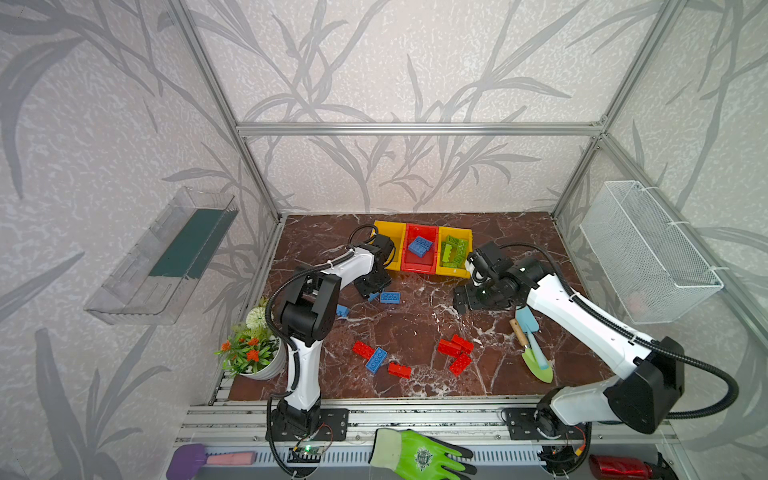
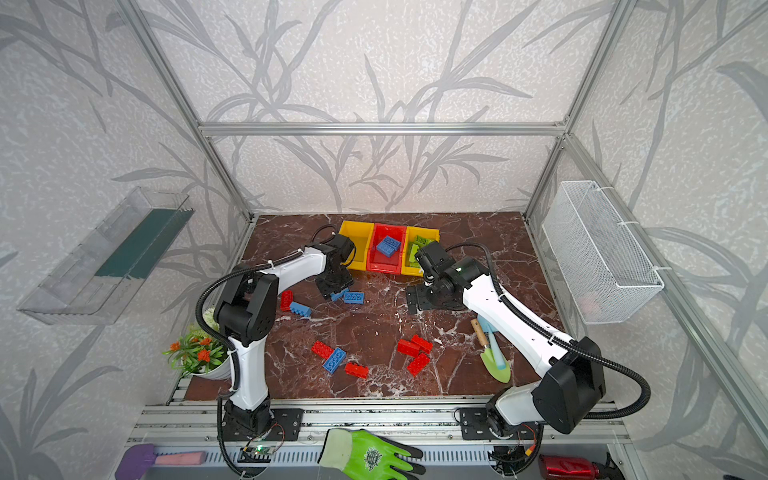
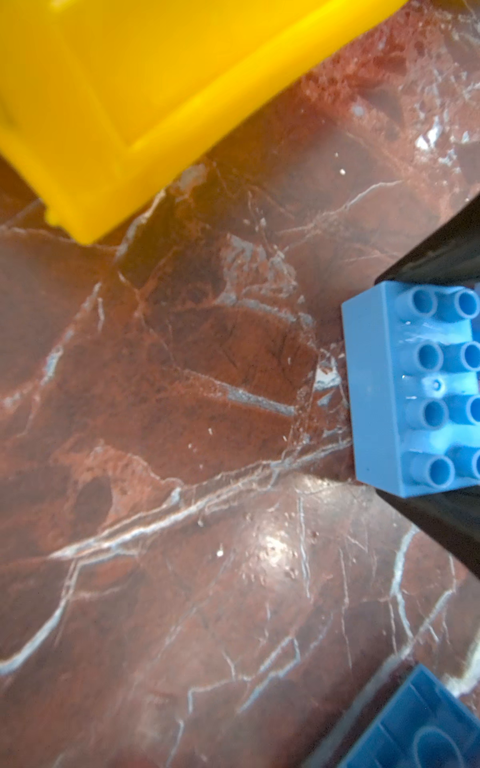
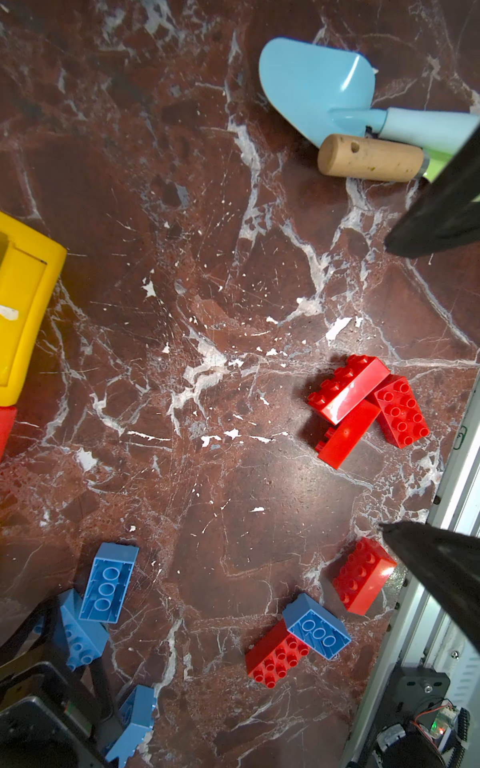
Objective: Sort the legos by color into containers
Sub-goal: 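Close the left gripper on a blue brick and lift it, then carry the blue brick into the red bin and release it with the left gripper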
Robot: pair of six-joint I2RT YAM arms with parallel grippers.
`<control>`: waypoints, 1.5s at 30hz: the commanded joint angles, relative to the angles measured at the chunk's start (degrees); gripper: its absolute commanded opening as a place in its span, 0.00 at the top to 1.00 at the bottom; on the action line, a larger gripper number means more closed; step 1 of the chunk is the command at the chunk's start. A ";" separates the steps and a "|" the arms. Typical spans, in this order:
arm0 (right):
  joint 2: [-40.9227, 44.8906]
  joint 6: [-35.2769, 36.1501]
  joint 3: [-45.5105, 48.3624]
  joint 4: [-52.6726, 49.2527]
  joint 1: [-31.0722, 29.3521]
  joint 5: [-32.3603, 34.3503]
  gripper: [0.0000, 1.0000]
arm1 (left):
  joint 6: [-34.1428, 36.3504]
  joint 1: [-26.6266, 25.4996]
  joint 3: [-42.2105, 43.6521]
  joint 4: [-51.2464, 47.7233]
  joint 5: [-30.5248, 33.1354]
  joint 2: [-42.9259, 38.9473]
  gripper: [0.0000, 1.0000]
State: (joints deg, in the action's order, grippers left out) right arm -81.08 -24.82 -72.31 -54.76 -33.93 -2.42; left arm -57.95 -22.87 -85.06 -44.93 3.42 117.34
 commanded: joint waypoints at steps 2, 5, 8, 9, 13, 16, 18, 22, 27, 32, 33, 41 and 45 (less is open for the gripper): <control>-0.04 -0.49 0.97 0.98 1.02 -0.84 0.01 | 4.69 -1.36 -4.84 -8.23 3.51 -1.25 0.60; 0.04 -0.09 0.95 1.00 2.01 -0.81 0.01 | 8.60 -3.03 -10.12 -11.51 5.57 -2.29 0.61; 0.22 0.38 1.01 1.02 3.80 -1.18 0.01 | 13.08 -4.87 -19.48 -15.17 7.44 -0.29 0.61; 0.29 0.43 1.02 0.98 4.57 -1.59 0.01 | 14.55 -5.56 -23.68 -16.73 8.35 1.04 0.61; 0.56 0.55 0.56 1.22 7.08 -2.70 0.01 | 20.97 -8.17 -40.16 -20.56 11.02 8.63 0.61; 0.48 0.74 -0.19 0.91 8.00 -2.44 0.01 | 24.23 -9.62 -51.01 -22.10 10.60 14.41 0.61; 0.23 0.59 -0.46 0.79 8.42 -2.14 0.01 | 25.75 -10.00 -55.62 -21.83 9.69 17.37 0.60; -0.22 -0.95 0.21 0.90 9.05 -1.80 0.01 | 26.87 -9.96 -58.11 -17.87 9.07 21.38 0.58; 0.09 -2.47 1.08 0.88 9.65 -1.06 0.00 | 27.63 -9.99 -60.21 -13.47 7.25 24.17 0.57; 0.88 -2.34 1.33 -0.46 10.50 -0.05 0.00 | 28.63 -9.85 -66.73 -13.87 7.62 27.67 0.55; 1.16 -2.34 1.59 -0.46 10.76 -0.05 0.00 | 28.44 -9.83 -67.35 -13.71 7.28 28.04 0.55; 1.76 -2.34 2.13 -0.96 11.24 -0.19 0.00 | 27.29 -9.80 -68.34 -10.31 6.12 29.01 0.25; 1.46 -2.00 2.09 -0.66 11.35 -0.25 0.01 | 27.27 -9.52 -68.49 -9.25 5.32 29.22 0.01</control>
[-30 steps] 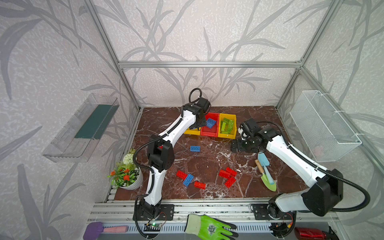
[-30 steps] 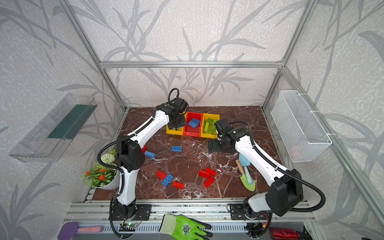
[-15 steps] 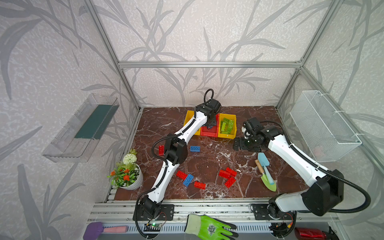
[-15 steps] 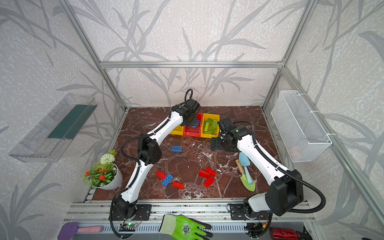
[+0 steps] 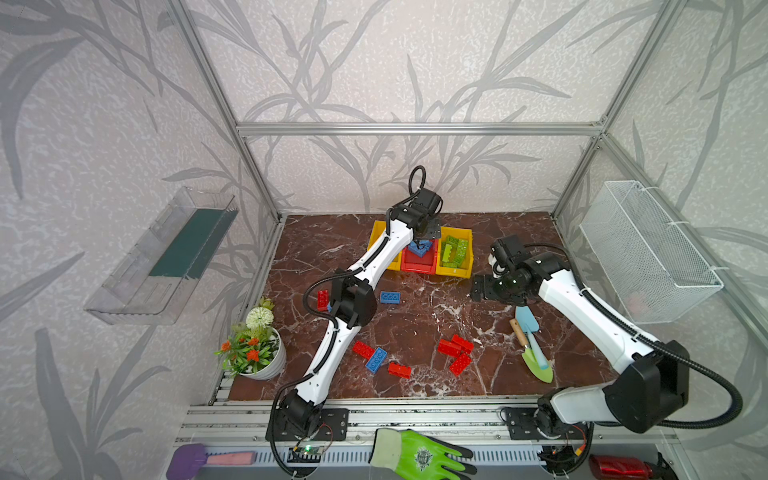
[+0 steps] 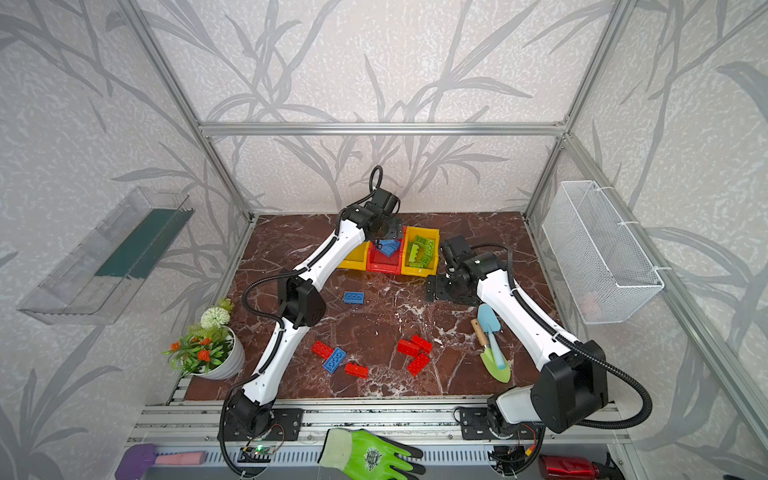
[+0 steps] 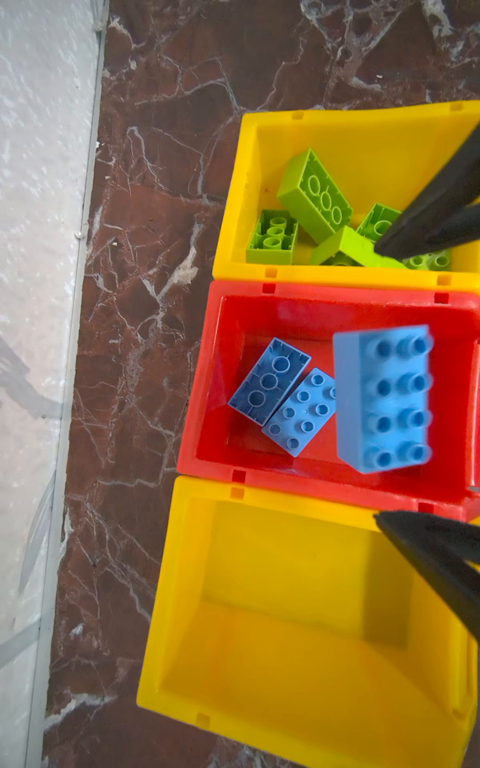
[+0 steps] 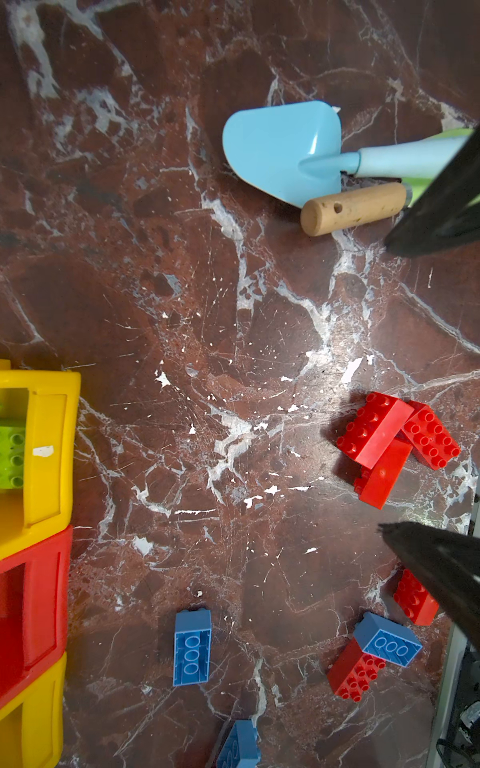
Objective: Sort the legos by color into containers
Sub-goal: 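Carry the blue brick into the red bin and release it with the left gripper, then grasp a blue brick with the left gripper while the right gripper nears the bins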
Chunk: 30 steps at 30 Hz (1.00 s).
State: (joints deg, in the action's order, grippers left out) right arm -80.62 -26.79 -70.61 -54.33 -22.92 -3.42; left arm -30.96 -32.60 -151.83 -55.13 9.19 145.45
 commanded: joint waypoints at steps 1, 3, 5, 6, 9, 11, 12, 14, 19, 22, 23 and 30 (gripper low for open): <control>0.76 -0.02 0.14 -1.07 0.29 0.67 0.01 | 0.37 0.18 -1.76 1.31 -0.45 0.91 0.01; 0.63 -0.06 -0.14 -1.09 0.33 0.45 0.01 | 0.84 0.25 -1.76 1.89 -0.13 0.01 0.01; 0.59 -0.18 -0.08 -0.76 0.32 0.09 0.01 | 1.41 0.26 -1.48 2.44 0.68 -1.44 0.01; 0.58 -0.26 0.02 -0.57 0.33 -0.07 0.01 | 1.52 0.25 -1.25 2.44 1.06 -2.21 0.01; 0.72 -0.37 0.25 0.14 0.33 -0.65 0.01 | 0.20 0.32 -0.18 0.89 4.46 -5.00 0.01; 0.55 -0.20 0.12 0.52 0.33 -1.39 0.01 | -0.56 0.74 1.81 -0.88 5.94 -7.71 0.01; 0.51 -0.11 -0.01 0.68 0.33 -1.71 0.01 | -1.10 1.09 3.33 -1.63 6.40 -9.06 0.01; 0.12 0.26 -0.37 1.15 0.28 -2.88 0.01 | -3.36 2.22 9.08 -2.49 6.72 -12.89 0.01; -2.51 2.11 -2.93 0.89 -1.56 -3.54 0.01 | -11.59 5.76 35.47 1.53 7.05 -27.97 0.06; -4.50 2.86 -4.21 1.13 -3.20 -4.42 0.01 | -17.42 7.74 53.79 5.53 7.66 -38.69 0.06; -5.19 2.94 -4.46 1.38 -3.80 -4.90 0.01 | -19.49 8.39 59.26 5.97 8.26 -41.75 0.07; -11.04 4.38 -7.67 2.23 -7.11 -8.62 0.00 | -33.61 11.95 85.14 6.51 7.63 -59.23 0.12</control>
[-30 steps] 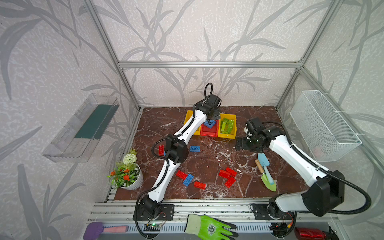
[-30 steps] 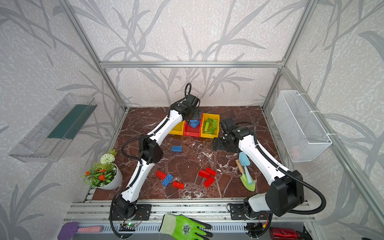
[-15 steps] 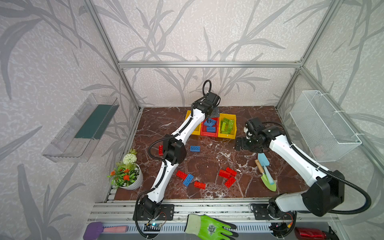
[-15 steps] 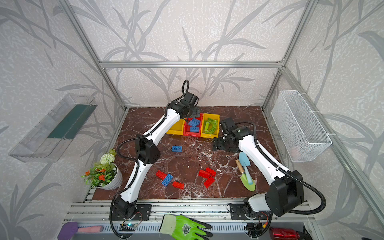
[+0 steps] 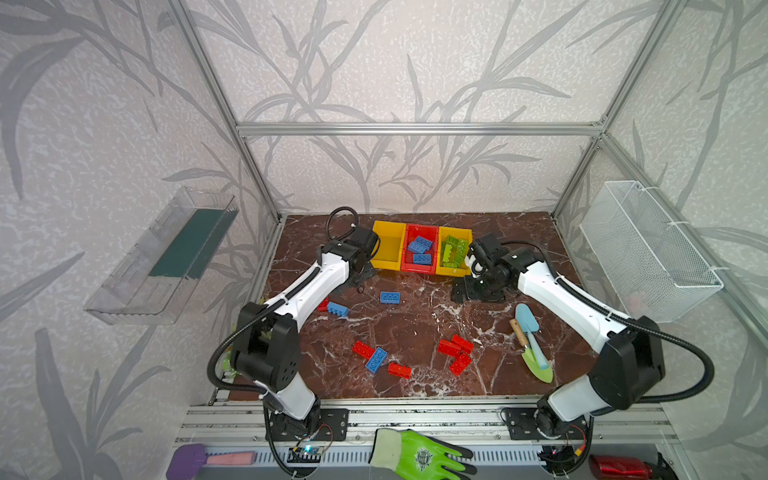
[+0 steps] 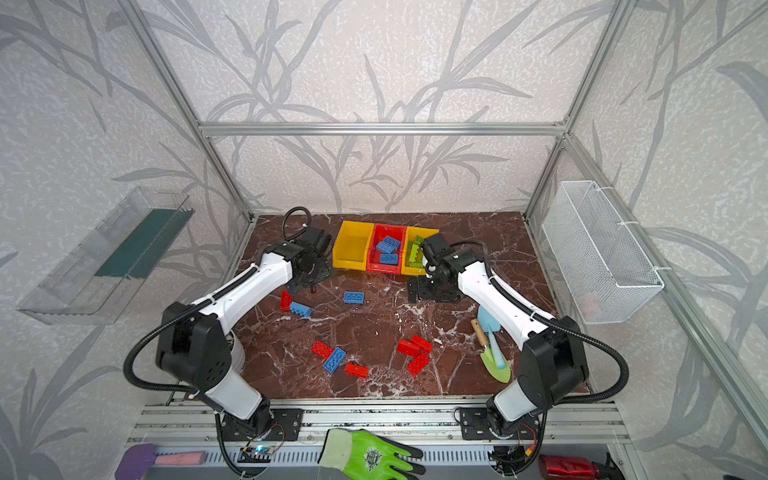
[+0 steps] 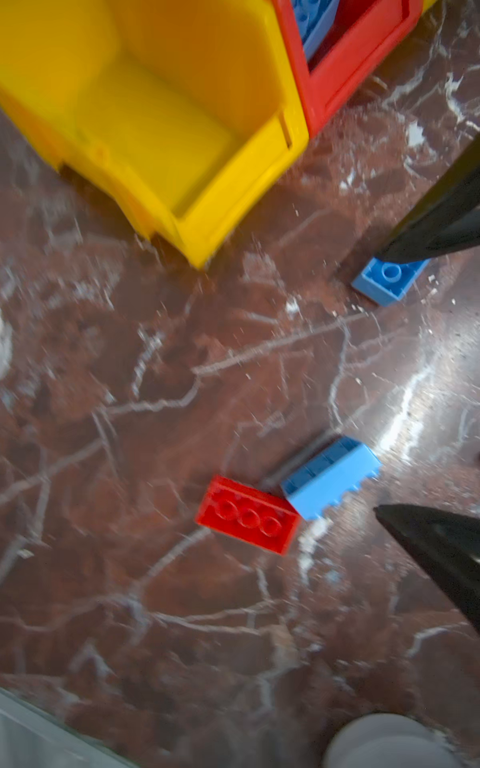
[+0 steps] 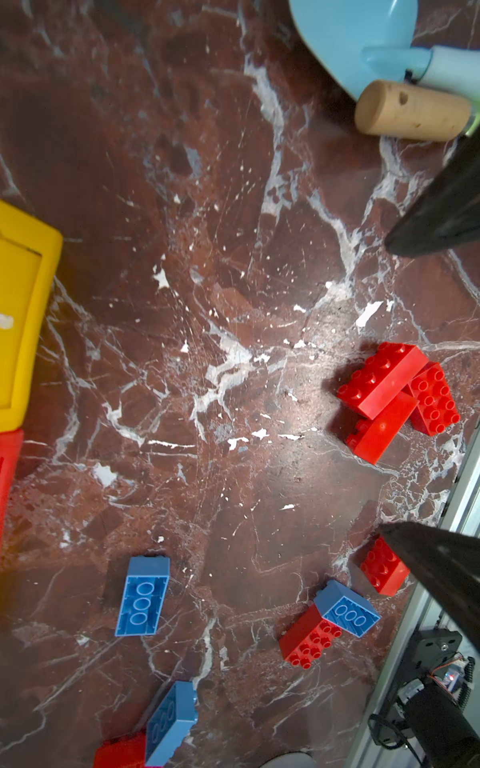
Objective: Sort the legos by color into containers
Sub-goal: 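Grasp a blue brick with the left gripper while the right gripper nears the bins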
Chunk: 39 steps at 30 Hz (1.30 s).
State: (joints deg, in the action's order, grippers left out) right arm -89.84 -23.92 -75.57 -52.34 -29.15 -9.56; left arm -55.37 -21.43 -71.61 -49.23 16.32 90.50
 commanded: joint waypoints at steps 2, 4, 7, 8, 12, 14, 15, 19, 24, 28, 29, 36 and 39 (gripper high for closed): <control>-4.29 2.49 -4.98 -0.50 -1.33 -3.80 0.00 | -12.96 1.67 10.27 1.69 -1.63 -7.25 0.14; -6.62 3.47 -7.49 -1.84 -1.63 -4.80 0.00 | -15.63 2.39 13.99 3.03 -3.45 -9.24 0.15; -9.74 4.73 -11.03 -3.17 -2.38 -5.15 0.00 | -18.13 3.64 18.46 5.62 -4.69 -10.98 0.16; -10.20 5.00 -11.79 -3.29 -2.51 -5.20 0.00 | -18.43 4.09 19.42 6.34 -4.98 -11.20 0.17; -11.14 5.42 -13.00 -3.60 -2.58 -5.65 0.00 | -18.05 6.18 21.20 9.18 -5.74 -10.35 0.19; -11.53 5.62 -13.19 -3.89 -2.64 -5.73 0.00 | -17.43 7.41 21.26 10.95 -6.68 -8.82 0.19; -11.66 5.66 -13.36 -3.99 -2.66 -5.73 0.00 | -17.02 7.99 20.94 11.75 -7.13 -7.86 0.19; -12.00 5.90 -13.99 -4.72 -2.62 -5.21 0.00 | -15.38 8.86 19.38 13.14 -7.16 -4.83 0.20; -12.46 5.51 -14.34 -5.13 -2.64 -4.63 0.00 | -14.02 10.65 18.13 15.11 -8.88 -0.48 0.22; -12.71 5.03 -14.63 -5.29 -2.67 -4.11 0.00 | -12.67 11.48 16.41 15.57 -9.80 2.92 0.40; -12.86 4.94 -14.93 -5.45 -2.67 -3.88 0.00 | -12.04 11.79 15.52 14.79 -10.75 3.83 0.47; -13.78 4.17 -16.01 -6.17 -2.56 -2.11 0.01 | -8.06 11.78 10.96 9.53 -12.62 6.80 0.81; -13.85 3.39 -15.92 -5.88 -2.55 -1.72 0.01 | -6.19 10.75 8.52 6.70 -12.14 6.28 0.85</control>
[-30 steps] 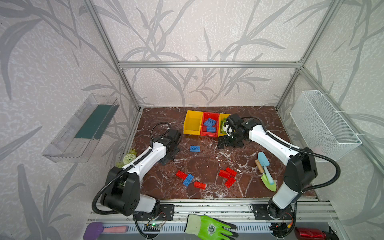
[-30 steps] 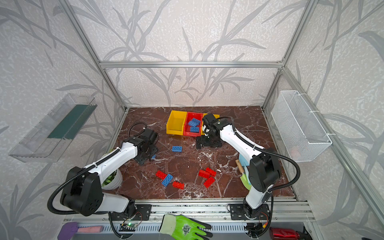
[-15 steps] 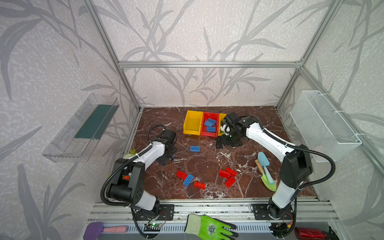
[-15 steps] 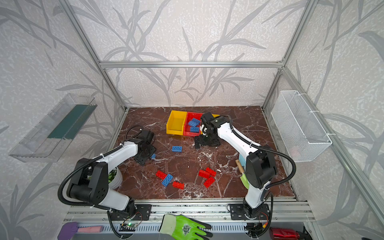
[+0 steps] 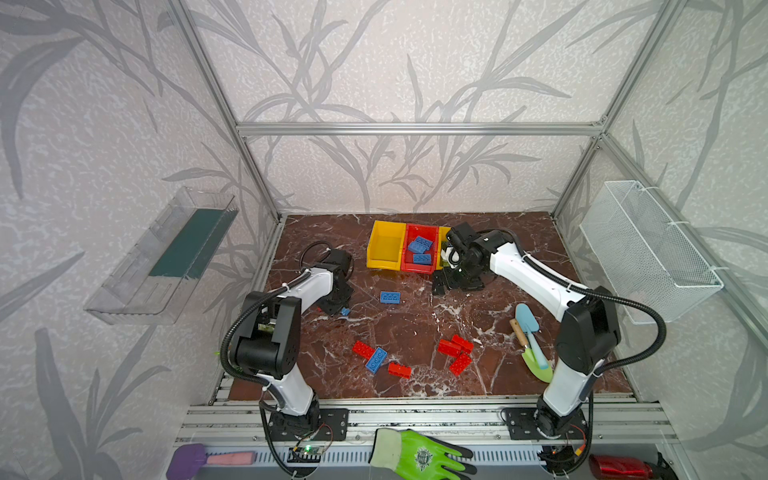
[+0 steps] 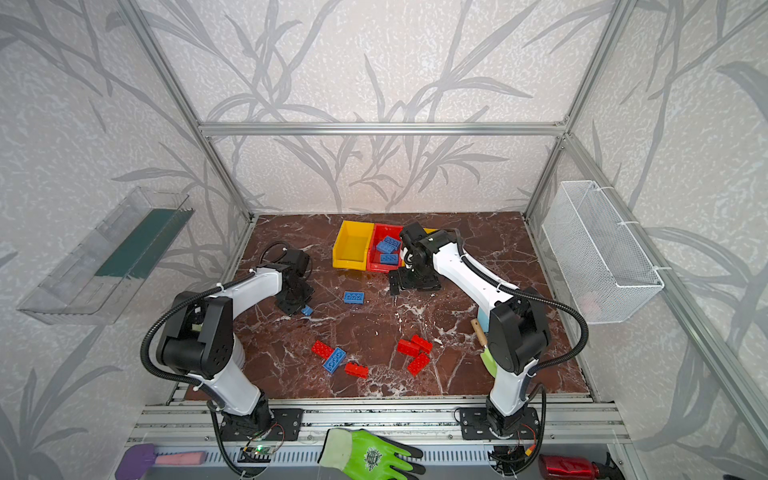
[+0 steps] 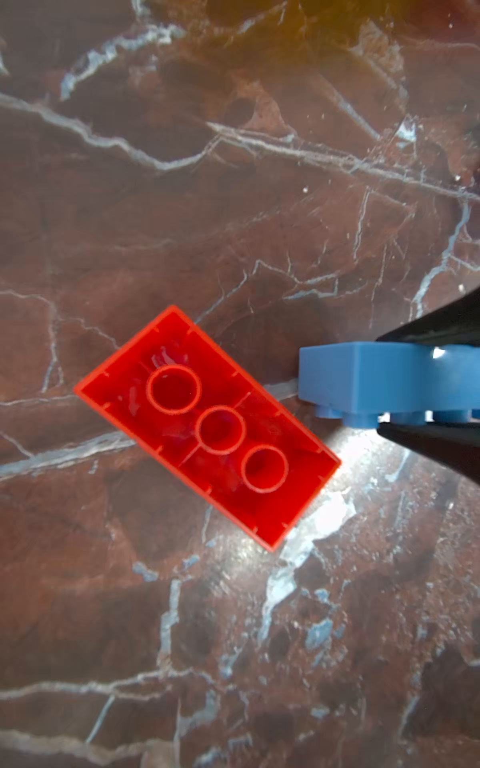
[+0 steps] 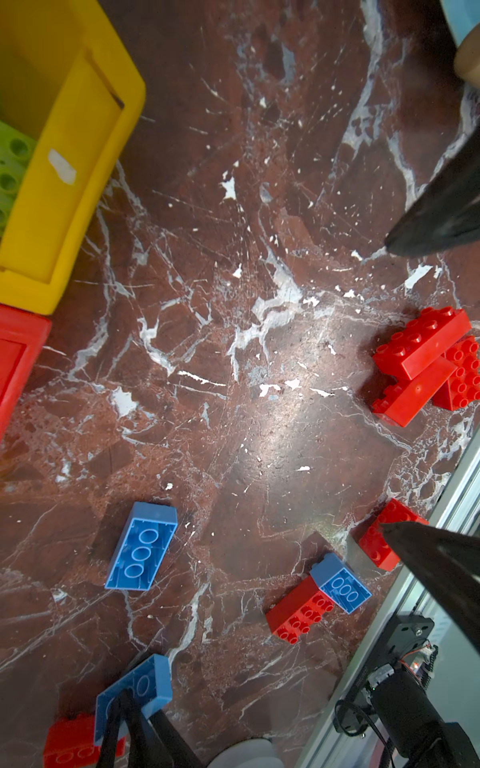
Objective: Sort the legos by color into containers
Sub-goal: 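Carry the blue brick into the red bin and open the left gripper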
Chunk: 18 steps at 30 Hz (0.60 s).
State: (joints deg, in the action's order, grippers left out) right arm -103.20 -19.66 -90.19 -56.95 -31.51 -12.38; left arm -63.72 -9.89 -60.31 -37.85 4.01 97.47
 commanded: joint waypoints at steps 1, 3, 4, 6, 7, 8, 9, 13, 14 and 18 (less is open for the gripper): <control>-0.43 -1.06 -1.26 -1.19 -0.18 1.20 0.01 | 3.07 -1.27 -4.20 -5.60 0.50 -0.68 0.88; -0.43 -1.67 -1.16 -1.04 -0.17 1.47 0.01 | 6.03 -2.80 -9.15 -7.95 1.18 0.21 0.90; -0.38 -1.93 -1.21 -1.01 -0.12 1.61 0.01 | 7.89 -3.59 -12.10 -9.20 1.49 1.15 0.90; -0.20 -2.31 -1.01 -1.08 -0.02 1.89 0.01 | 12.34 -5.50 -20.81 -12.52 1.70 4.79 0.90; 0.03 -2.53 -0.89 -1.15 0.06 2.11 0.01 | 14.16 -6.39 -25.18 -14.24 1.79 6.85 0.90; 0.23 -2.74 -0.70 -1.23 0.10 2.41 0.01 | 16.25 -7.52 -30.41 -15.96 1.89 9.31 0.90; 0.64 -2.99 -0.37 -1.37 0.15 2.76 0.01 | 18.23 -8.66 -35.48 -17.58 1.96 11.96 0.90; 3.21 -4.23 1.93 -1.25 0.72 4.14 0.00 | 24.44 -12.31 -52.70 -20.97 1.57 21.70 0.90; 4.21 -4.58 2.87 -1.17 0.90 4.42 0.00 | 25.84 -13.01 -56.65 -21.48 1.27 24.14 0.90; 8.32 -5.73 6.48 -1.14 1.77 5.04 0.00 | 30.84 -14.84 -69.40 -20.89 -1.14 31.34 0.89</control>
State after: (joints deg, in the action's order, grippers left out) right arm -99.29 -23.94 -85.23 -56.93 -30.37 -8.71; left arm -39.46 -23.94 -124.09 -54.98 4.23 125.36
